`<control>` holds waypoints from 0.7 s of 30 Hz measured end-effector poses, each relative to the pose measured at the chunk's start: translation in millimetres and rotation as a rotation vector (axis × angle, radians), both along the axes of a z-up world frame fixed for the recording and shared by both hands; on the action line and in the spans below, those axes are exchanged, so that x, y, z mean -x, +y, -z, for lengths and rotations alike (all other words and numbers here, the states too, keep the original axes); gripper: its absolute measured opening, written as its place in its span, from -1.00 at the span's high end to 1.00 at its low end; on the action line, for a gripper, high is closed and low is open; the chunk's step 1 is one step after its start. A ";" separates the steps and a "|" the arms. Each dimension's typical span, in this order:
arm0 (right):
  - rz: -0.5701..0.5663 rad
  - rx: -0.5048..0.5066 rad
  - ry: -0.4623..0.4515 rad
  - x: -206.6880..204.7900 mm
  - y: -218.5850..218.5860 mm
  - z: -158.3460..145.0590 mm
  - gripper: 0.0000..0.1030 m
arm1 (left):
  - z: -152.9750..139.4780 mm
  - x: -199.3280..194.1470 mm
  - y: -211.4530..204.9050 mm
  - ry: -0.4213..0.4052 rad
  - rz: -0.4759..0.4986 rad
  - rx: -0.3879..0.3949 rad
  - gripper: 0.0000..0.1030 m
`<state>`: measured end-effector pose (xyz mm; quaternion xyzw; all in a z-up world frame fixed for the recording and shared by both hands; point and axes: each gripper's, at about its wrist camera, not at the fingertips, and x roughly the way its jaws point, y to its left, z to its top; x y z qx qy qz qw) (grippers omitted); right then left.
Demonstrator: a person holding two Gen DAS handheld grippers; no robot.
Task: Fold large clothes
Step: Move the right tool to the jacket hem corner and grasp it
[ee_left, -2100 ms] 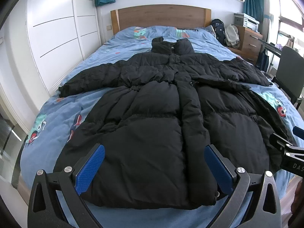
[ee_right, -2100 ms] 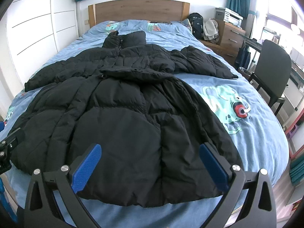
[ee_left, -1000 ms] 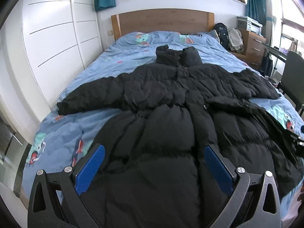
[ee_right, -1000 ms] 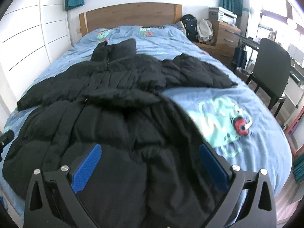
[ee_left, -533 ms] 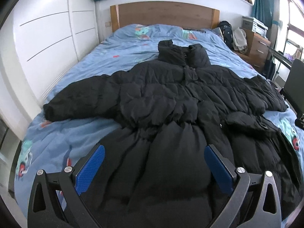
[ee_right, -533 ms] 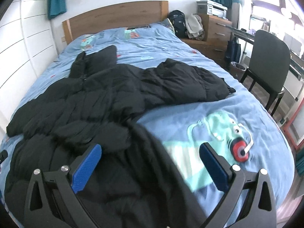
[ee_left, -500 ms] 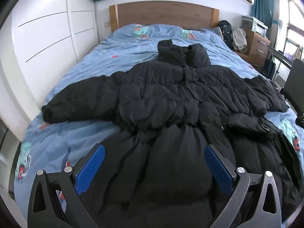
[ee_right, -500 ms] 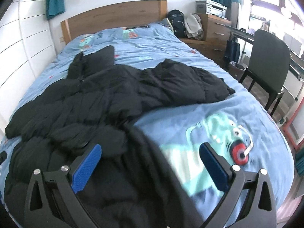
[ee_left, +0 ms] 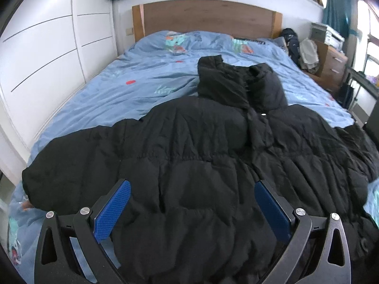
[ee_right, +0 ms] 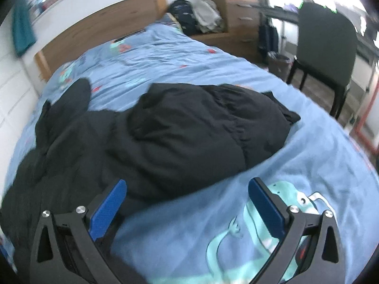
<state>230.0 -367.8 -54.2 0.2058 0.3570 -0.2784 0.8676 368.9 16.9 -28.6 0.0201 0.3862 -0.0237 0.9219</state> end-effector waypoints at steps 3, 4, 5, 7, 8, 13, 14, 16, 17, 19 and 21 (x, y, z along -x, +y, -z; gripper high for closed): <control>0.069 -0.071 -0.040 8.0 -30.7 8.9 -1.00 | 2.6 -9.3 -2.7 0.036 -0.021 -0.025 -0.99; 0.086 -0.098 -0.055 11.5 -39.9 10.9 -1.00 | 3.2 -11.7 -3.7 0.048 -0.029 -0.033 -0.99; 0.110 -0.143 -0.080 15.5 -53.1 14.4 -1.00 | 3.0 -14.4 -4.2 0.066 -0.040 -0.039 -0.99; 0.152 -0.196 -0.115 24.1 -73.1 19.2 -1.00 | 1.0 -17.2 -5.3 0.087 -0.052 -0.042 -0.99; 0.174 -0.226 -0.135 27.4 -86.5 23.1 -1.00 | 0.0 -18.3 -5.6 0.093 -0.058 -0.047 -0.99; 0.226 -0.333 -0.189 28.9 -127.4 40.9 -1.00 | -2.0 -23.1 -14.7 0.139 -0.087 -0.063 -0.99; 0.235 -0.353 -0.202 28.6 -133.9 44.4 -1.00 | -1.0 -23.0 -17.5 0.152 -0.087 -0.068 -0.99; 0.243 -0.389 -0.222 26.6 -145.6 50.0 -1.00 | 1.8 -22.9 -22.5 0.179 -0.085 -0.076 -0.99; 0.250 -0.408 -0.236 26.1 -152.0 53.4 -1.00 | 2.8 -22.6 -24.7 0.190 -0.082 -0.079 -0.99; 0.264 -0.456 -0.263 25.3 -163.8 61.9 -1.00 | 3.1 -22.8 -28.2 0.209 -0.076 -0.088 -0.99; 0.275 -0.493 -0.286 27.7 -171.4 68.8 -1.00 | 0.4 -24.5 -28.9 0.216 -0.080 -0.095 -0.99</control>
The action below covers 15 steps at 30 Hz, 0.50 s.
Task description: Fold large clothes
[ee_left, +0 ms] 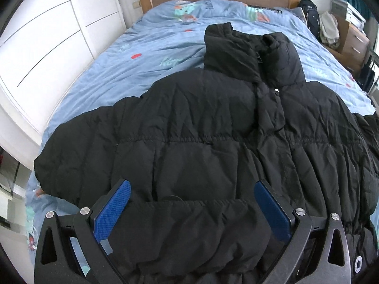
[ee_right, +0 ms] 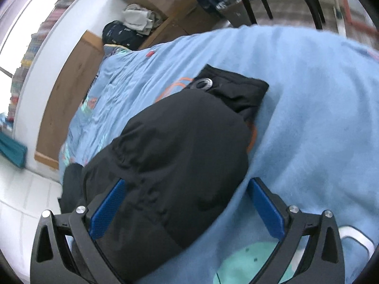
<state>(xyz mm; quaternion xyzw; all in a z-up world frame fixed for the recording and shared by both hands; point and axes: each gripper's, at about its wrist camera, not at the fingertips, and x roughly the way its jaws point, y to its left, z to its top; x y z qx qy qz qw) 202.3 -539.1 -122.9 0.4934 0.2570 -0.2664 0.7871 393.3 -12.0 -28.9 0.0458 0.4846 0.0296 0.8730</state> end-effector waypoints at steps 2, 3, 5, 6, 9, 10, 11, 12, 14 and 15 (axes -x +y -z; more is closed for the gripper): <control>0.012 -0.027 -0.023 -1.6 -8.1 6.6 -1.00 | -5.1 -3.1 2.1 -0.001 -0.018 0.003 -0.99; 0.017 -0.032 -0.030 -1.2 -9.7 7.9 -1.00 | -7.2 -5.8 2.7 -0.003 -0.027 0.009 -0.99; 0.038 -0.052 -0.052 -1.7 -16.9 11.9 -0.96 | -12.2 -9.2 4.3 -0.014 -0.046 0.017 -0.99; 0.050 -0.059 -0.061 -2.3 -20.6 13.7 -0.90 | -13.7 -10.1 4.0 -0.019 -0.052 0.017 -0.99; 0.073 -0.079 -0.068 -3.8 -30.3 20.8 -0.66 | -15.9 -11.6 2.6 -0.024 -0.057 0.011 -0.99; 0.078 -0.084 -0.071 -4.1 -32.7 21.7 -0.61 | -15.4 -12.0 2.2 -0.019 -0.057 0.013 -0.99; 0.084 -0.091 -0.081 -4.4 -36.0 22.1 -0.49 | -14.2 -12.1 2.1 -0.010 -0.059 0.018 -0.99; 0.090 -0.097 -0.092 -4.4 -39.2 21.3 -0.35 | -13.4 -11.7 2.2 -0.005 -0.060 0.022 -0.99; 0.089 -0.100 -0.111 -4.1 -43.4 17.3 -0.11 | -11.7 -10.9 1.8 0.008 -0.059 0.030 -0.99; 0.085 -0.101 -0.115 -3.3 -42.7 14.7 0.05 | -11.4 -10.5 1.4 0.010 -0.058 0.032 -0.99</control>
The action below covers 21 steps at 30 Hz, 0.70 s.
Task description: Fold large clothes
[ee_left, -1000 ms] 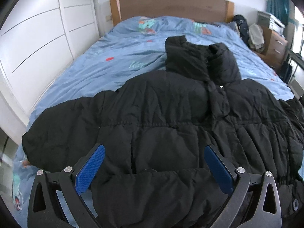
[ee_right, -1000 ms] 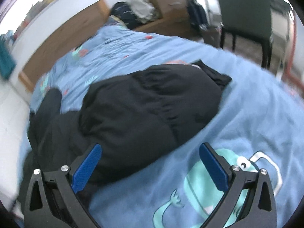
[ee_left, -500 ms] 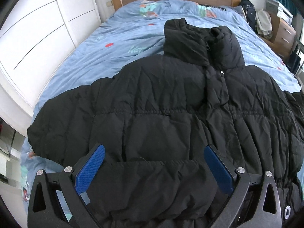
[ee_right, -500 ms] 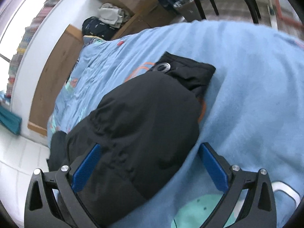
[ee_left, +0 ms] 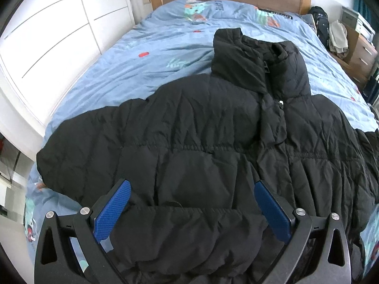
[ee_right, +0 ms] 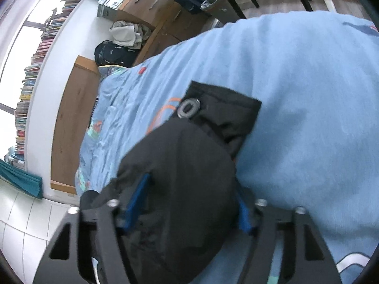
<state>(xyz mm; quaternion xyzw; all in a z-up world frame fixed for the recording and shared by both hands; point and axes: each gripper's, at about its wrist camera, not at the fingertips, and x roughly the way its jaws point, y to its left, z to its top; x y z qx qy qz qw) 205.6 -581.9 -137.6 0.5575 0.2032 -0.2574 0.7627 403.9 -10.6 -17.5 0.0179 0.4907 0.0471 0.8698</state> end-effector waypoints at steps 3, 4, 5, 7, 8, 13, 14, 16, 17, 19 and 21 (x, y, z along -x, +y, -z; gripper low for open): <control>-0.029 0.008 0.000 -9.2 -2.0 -8.1 0.16 | 0.5 1.1 1.0 0.008 -0.001 0.004 -0.99; -0.035 0.011 0.003 -11.4 -1.7 -10.0 0.18 | 0.6 1.2 1.5 0.011 -0.002 0.008 -0.99; -0.040 0.008 0.010 -16.3 -3.1 -9.9 0.20 | 0.5 1.6 2.6 0.014 -0.004 0.011 -0.99; -0.046 -0.005 0.032 -19.5 -3.7 -7.6 0.32 | -1.5 3.1 5.6 0.018 -0.007 0.017 -0.99; -0.049 -0.014 0.041 -22.5 -5.1 -6.6 0.46 | -2.8 3.6 6.8 0.016 -0.007 0.018 -0.99; -0.061 0.018 0.039 -24.6 2.1 -27.3 0.78 | -16.3 7.2 21.6 -0.003 -0.023 0.017 -0.97; -0.068 0.030 0.037 -25.8 4.9 -34.7 0.80 | -18.5 7.0 24.3 -0.005 -0.026 0.018 -0.96; -0.082 0.060 0.036 -27.0 11.0 -49.9 0.81 | -24.9 7.7 31.4 -0.014 -0.034 0.028 -0.94; -0.094 0.081 0.030 -30.1 14.8 -62.5 0.81 | -28.1 8.4 34.6 -0.018 -0.036 0.032 -0.94; -0.111 0.112 0.027 -32.7 22.7 -80.3 0.82 | -34.8 10.2 41.3 -0.023 -0.040 0.045 -0.94; -0.135 0.146 0.019 -37.1 33.1 -101.2 0.82 | -42.4 13.3 51.4 -0.023 -0.050 0.073 -0.94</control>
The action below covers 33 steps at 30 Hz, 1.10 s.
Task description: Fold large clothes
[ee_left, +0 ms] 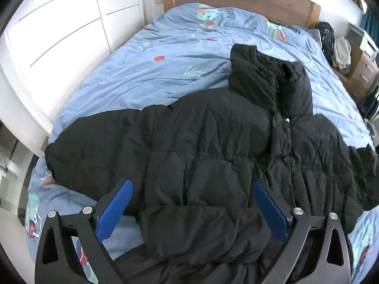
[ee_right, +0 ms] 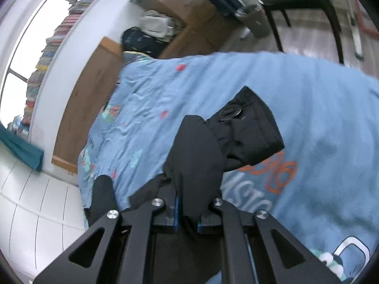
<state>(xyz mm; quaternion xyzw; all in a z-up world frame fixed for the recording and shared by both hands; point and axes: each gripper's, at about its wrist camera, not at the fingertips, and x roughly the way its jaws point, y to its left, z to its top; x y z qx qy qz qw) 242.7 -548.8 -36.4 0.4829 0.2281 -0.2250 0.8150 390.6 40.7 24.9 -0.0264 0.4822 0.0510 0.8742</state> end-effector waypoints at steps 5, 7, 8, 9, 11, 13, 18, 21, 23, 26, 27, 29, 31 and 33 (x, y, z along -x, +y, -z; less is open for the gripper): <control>-0.088 0.083 -0.032 -19.1 40.6 -54.5 0.82 | -11.8 13.0 28.8 0.007 -0.035 0.032 -0.94; -0.129 0.109 -0.047 -28.2 60.3 -72.6 0.82 | -15.4 19.2 44.2 0.011 -0.062 0.044 -0.94; -0.158 0.121 -0.064 -34.4 73.7 -84.1 0.82 | -17.6 21.9 51.0 0.010 -0.074 0.044 -0.94; -0.179 0.131 -0.073 -38.6 85.1 -91.9 0.82 | -20.3 24.7 58.6 0.008 -0.085 0.046 -0.94; -0.226 0.152 -0.088 -45.4 108.9 -104.8 0.82 | -27.3 31.0 74.2 -0.003 -0.107 0.060 -0.94; -0.275 0.162 -0.108 -53.6 132.0 -115.2 0.82 | -32.9 35.8 85.3 -0.014 -0.123 0.062 -0.94; -0.422 0.179 -0.131 -74.4 196.3 -128.3 0.82 | -46.4 50.9 110.9 -0.051 -0.172 0.057 -0.94; -0.502 0.169 -0.122 -83.6 230.0 -123.6 0.82 | -51.1 59.1 120.6 -0.064 -0.184 0.061 -0.94; -0.545 0.158 -0.118 -85.8 250.4 -117.1 0.82 | -52.8 63.8 124.4 -0.067 -0.189 0.063 -0.94; -0.623 0.149 -0.092 -91.0 284.8 -105.8 0.81 | -52.3 68.3 129.3 -0.050 -0.188 0.077 -0.94; -0.656 0.151 -0.074 -93.7 298.2 -100.9 0.81 | -51.7 69.3 130.0 -0.042 -0.188 0.078 -0.94; -0.709 0.158 -0.043 -94.8 321.7 -90.2 0.81 | -49.4 70.9 132.7 -0.026 -0.194 0.083 -0.94; -0.759 0.181 -0.006 -96.6 344.2 -81.8 0.81 | -47.7 72.7 135.1 -0.018 -0.196 0.091 -0.94; -0.813 0.191 0.040 -96.8 367.7 -65.0 0.81 | -46.1 76.0 138.3 -0.015 -0.201 0.090 -0.94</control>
